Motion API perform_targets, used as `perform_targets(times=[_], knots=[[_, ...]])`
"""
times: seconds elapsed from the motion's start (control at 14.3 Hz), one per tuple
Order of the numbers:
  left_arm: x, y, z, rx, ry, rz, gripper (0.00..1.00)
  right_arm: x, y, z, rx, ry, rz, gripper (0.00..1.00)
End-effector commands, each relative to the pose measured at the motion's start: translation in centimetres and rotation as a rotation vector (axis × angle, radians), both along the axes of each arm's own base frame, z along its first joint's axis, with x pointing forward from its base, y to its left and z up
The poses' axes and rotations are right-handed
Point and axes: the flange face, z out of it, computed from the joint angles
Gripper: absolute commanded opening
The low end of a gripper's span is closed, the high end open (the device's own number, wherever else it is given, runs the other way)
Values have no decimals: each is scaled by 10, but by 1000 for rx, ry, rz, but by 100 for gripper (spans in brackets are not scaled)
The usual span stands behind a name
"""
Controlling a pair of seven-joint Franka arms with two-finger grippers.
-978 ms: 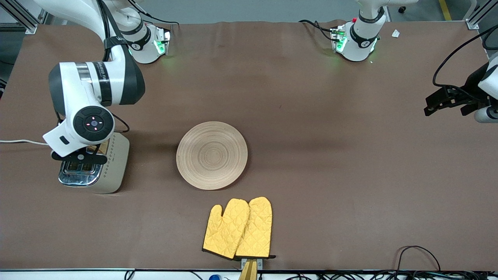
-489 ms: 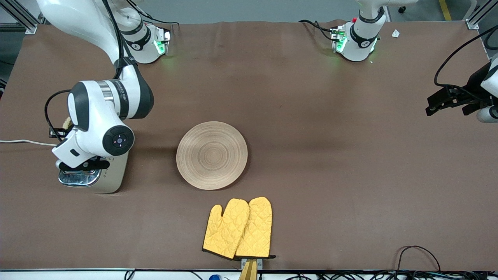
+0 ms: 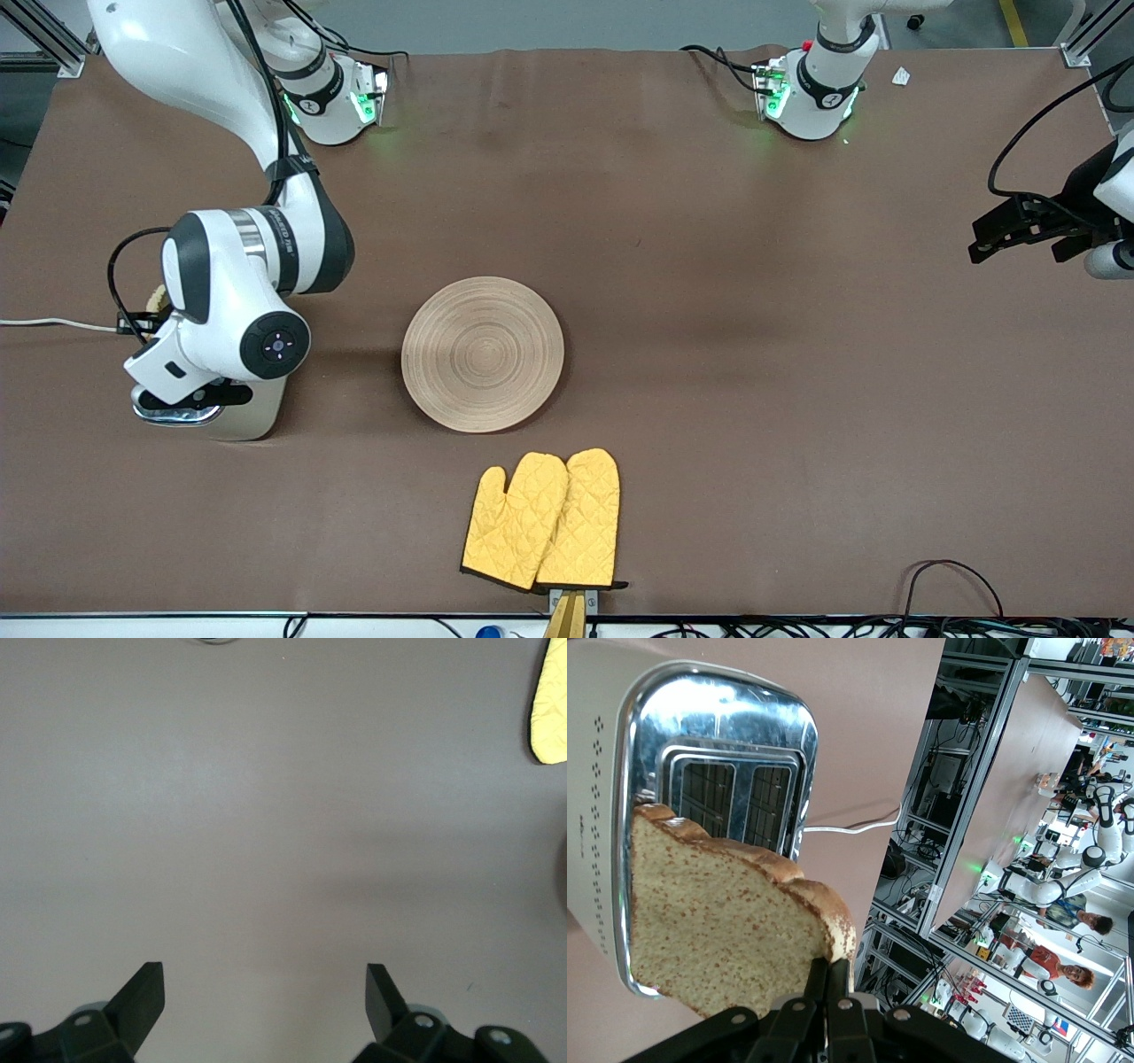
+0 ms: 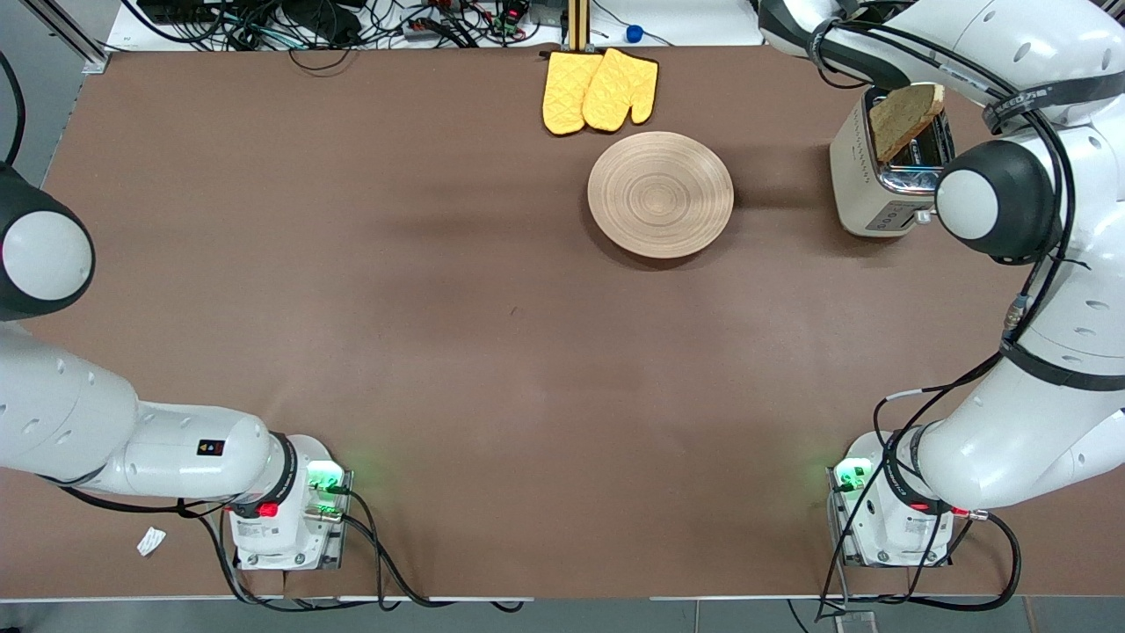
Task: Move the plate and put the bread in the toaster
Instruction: 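Lower the bread into the toaster slot with the right gripper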
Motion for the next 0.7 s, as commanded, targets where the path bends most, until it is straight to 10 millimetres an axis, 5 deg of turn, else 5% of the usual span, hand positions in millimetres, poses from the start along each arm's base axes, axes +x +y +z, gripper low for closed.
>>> perform_targets(times=[0.0, 0.63], knots=[[-4, -1, 8, 18, 1, -2, 100, 12, -14, -7, -7, 5, 1, 0], [-5, -2, 9, 18, -1, -4, 100, 17, -21, 9, 1, 24, 23, 0]])
